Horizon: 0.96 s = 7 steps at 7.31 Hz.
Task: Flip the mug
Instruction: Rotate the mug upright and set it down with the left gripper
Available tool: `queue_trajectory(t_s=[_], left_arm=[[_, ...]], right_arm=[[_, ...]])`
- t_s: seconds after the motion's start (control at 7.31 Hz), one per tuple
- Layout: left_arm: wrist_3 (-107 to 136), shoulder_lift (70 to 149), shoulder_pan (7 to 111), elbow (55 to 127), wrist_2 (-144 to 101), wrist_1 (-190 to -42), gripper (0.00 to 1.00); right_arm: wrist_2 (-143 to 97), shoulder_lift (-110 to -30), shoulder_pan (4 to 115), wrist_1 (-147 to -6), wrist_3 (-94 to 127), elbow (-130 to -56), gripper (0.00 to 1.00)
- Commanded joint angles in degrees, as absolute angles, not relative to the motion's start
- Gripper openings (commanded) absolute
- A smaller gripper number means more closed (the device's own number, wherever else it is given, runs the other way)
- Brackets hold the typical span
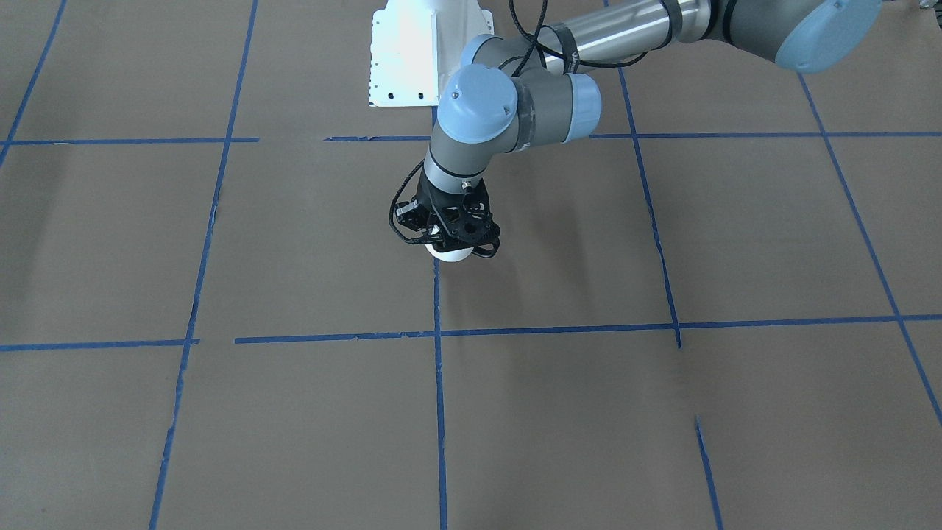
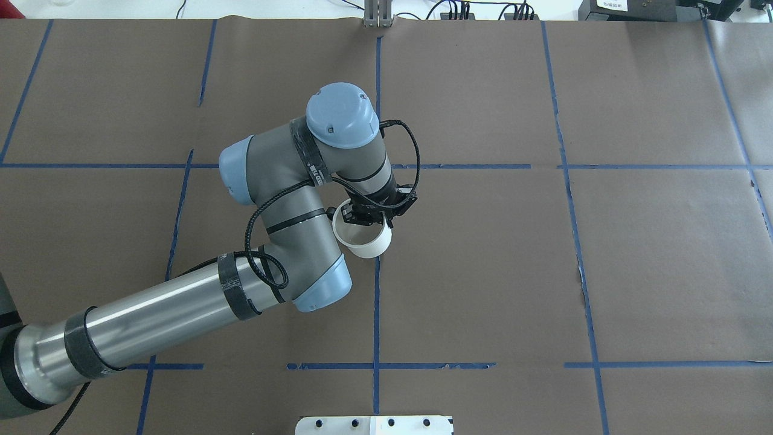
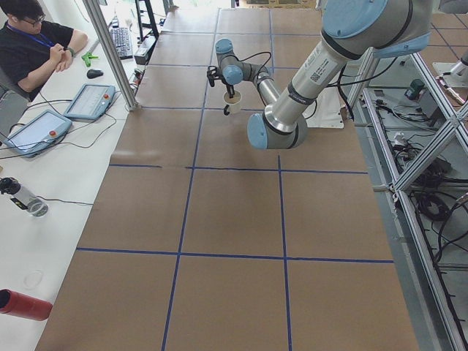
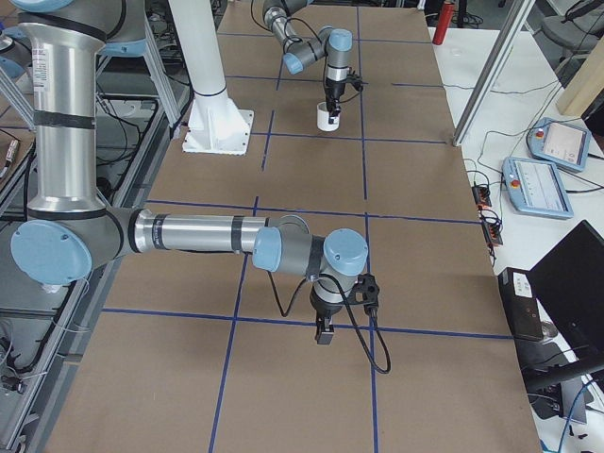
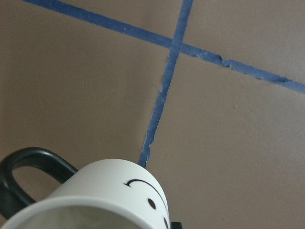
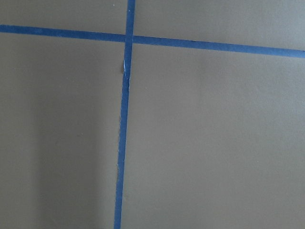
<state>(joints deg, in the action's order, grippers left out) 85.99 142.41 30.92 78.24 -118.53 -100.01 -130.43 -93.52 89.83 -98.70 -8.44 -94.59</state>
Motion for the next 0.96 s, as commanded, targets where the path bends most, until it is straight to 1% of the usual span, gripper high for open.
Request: queue_trajectory(t_s=[0.0, 0.14, 0.27, 0.55, 0.82], left_arm=[[85.96, 142.56, 29.36, 77.7, -118.39, -99.84, 0.0], [86.04, 142.47, 28.83, 77.61, -118.21, -99.76, 0.09], [86.48, 142.56, 28.48, 77.17, -118.13, -99.76, 0.26], [88.4, 142.82, 28.3, 77.52, -113.77, -99.84, 1.0], [88.94, 142.47, 28.74, 80.66, -113.38, -99.32, 1.0]], right_arm=[[-130.43, -93.52, 89.82, -98.7, -8.44, -94.57, 1.0], [-130.43, -93.52, 89.82, -98.7, -8.44, -94.57, 1.0], [-130.43, -93.52, 89.82, -98.7, -8.44, -94.57, 1.0], [-130.43, -93.52, 89.82, -98.7, -8.44, -94.57, 1.0], [-130.43, -93.52, 89.82, -98.7, -8.44, -94.57, 1.0]])
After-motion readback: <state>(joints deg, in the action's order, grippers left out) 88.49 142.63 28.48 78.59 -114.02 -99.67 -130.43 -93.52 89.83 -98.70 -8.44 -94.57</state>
